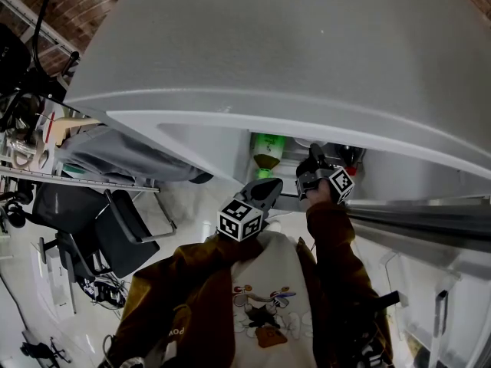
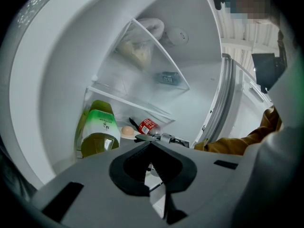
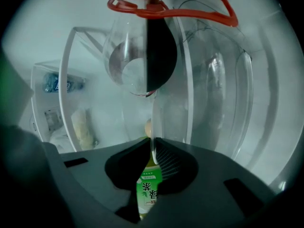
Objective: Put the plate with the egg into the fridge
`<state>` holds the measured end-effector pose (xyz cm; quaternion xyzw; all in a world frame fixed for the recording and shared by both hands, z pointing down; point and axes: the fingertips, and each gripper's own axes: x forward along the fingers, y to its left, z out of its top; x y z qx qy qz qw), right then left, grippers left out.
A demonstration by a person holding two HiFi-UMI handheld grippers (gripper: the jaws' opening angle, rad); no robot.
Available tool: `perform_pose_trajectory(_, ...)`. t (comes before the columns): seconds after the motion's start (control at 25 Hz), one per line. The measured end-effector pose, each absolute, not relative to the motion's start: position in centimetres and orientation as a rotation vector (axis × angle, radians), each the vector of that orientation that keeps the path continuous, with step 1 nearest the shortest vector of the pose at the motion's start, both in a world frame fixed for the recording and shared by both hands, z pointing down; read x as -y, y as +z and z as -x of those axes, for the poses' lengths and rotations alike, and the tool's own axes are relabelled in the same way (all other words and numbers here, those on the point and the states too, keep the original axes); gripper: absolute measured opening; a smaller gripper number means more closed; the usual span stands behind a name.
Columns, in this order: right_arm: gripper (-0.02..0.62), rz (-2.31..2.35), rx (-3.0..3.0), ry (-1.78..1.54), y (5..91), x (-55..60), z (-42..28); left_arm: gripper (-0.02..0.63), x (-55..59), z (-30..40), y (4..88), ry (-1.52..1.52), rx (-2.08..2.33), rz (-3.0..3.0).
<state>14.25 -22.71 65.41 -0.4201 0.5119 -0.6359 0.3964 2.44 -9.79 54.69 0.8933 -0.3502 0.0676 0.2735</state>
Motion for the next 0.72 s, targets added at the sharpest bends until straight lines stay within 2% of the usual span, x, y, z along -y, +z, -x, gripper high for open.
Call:
perform_pose_trajectory(0.48, 0.103, 1.126, -1.225, -1.671, 65.83, 22.36, -14.28, 0.006, 9.38, -2.03, 54.51, 0.166, 0.943, -2.403)
perform_pose_trajectory(0.72, 0.178, 1.171, -1.227, -1.675, 65.46, 22.25, -14.34, 0.006, 9.02, -2.04, 54.45, 0.162, 0.938, -2.406)
